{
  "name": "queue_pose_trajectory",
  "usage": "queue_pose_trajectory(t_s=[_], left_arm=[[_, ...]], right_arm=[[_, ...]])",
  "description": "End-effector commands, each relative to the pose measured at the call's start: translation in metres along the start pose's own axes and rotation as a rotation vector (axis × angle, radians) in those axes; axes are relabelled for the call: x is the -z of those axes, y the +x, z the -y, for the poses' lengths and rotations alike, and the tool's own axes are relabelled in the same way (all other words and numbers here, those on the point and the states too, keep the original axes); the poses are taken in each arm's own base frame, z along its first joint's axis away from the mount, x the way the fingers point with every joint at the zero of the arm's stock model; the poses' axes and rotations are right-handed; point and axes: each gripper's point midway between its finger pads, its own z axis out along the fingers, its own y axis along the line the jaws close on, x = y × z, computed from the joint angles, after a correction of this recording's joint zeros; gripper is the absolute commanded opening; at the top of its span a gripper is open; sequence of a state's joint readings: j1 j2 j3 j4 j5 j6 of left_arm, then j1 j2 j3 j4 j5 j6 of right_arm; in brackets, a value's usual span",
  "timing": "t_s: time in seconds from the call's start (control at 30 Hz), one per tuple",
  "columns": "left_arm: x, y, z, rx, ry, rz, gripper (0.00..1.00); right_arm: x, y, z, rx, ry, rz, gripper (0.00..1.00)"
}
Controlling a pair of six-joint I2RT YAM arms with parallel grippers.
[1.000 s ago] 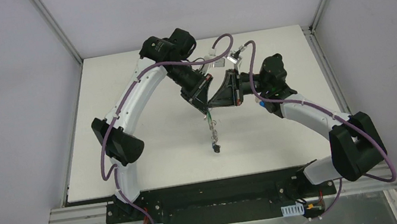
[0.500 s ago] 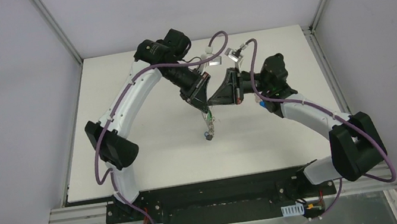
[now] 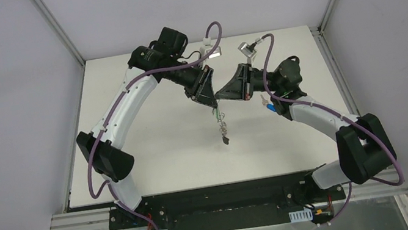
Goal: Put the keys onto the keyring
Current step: Adjust the key on the keyring.
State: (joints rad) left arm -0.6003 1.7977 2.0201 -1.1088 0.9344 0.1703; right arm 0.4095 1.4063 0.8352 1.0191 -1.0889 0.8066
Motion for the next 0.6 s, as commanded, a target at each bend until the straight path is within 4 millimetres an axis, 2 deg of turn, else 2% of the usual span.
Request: queue_pose_trajectory(t_s=[0.0, 0.17, 0.4, 0.57], left_arm=[[0.009, -0.014, 0.009, 0.001, 0.023, 0.068, 0.28], [0.012, -0.015, 0.006, 0.009, 0.018, 0.080, 0.30], [0.031, -0.026, 0.002, 0.019, 0.006, 0.167, 0.31], [0.027, -0.023, 0.002, 0.039, 0.034, 0.160, 0.31]], right_arm=[[0.002, -0.016, -0.009, 0.047, -0.022, 0.070, 0.00], [0.003, -0.018, -0.007, 0.039, -0.018, 0.072, 0.00], [0.005, -0.018, -0.006, 0.050, -0.016, 0.068, 0.00], [0.005, -0.019, -0.008, 0.054, -0.022, 0.064, 0.00]])
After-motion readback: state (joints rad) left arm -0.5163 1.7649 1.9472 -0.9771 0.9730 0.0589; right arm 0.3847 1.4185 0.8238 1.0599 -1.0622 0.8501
